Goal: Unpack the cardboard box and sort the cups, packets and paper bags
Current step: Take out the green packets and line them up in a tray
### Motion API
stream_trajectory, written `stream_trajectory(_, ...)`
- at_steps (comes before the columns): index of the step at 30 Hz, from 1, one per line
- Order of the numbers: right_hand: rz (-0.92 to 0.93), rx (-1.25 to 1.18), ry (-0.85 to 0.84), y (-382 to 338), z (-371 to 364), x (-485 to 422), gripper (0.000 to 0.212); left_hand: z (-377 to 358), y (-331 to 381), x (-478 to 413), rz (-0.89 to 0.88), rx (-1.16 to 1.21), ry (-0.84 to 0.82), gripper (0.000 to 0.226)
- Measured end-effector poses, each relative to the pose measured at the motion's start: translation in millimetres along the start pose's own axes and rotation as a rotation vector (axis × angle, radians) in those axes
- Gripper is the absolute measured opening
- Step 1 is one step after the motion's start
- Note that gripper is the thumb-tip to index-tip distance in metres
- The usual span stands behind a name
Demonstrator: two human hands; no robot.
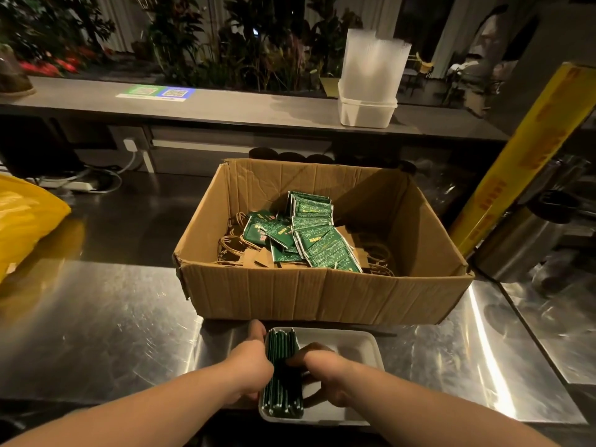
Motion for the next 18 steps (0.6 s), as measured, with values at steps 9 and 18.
stream_trajectory(9,0.094,-0.002,0.042,-1.4,7.5,-1.4,0.043,-4.5,-5.0,-2.0,0.07,0.091,-0.126,0.101)
stream_trajectory(18,0.126,0.102,0.128,-6.5,16.2,-3.9,0.036,-6.4,-11.2,-14.6,0.095,0.118,-0.182,0.103)
Point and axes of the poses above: each hand's wrist, its own x-axis away from the middle knuckle, its own z-axis out of the back of the hand, y = z × x, the point moved 9 cm from there along -x, towards the middle knuckle, and after that the axes turned 3 degrees about -y, right-handed, at the moved point
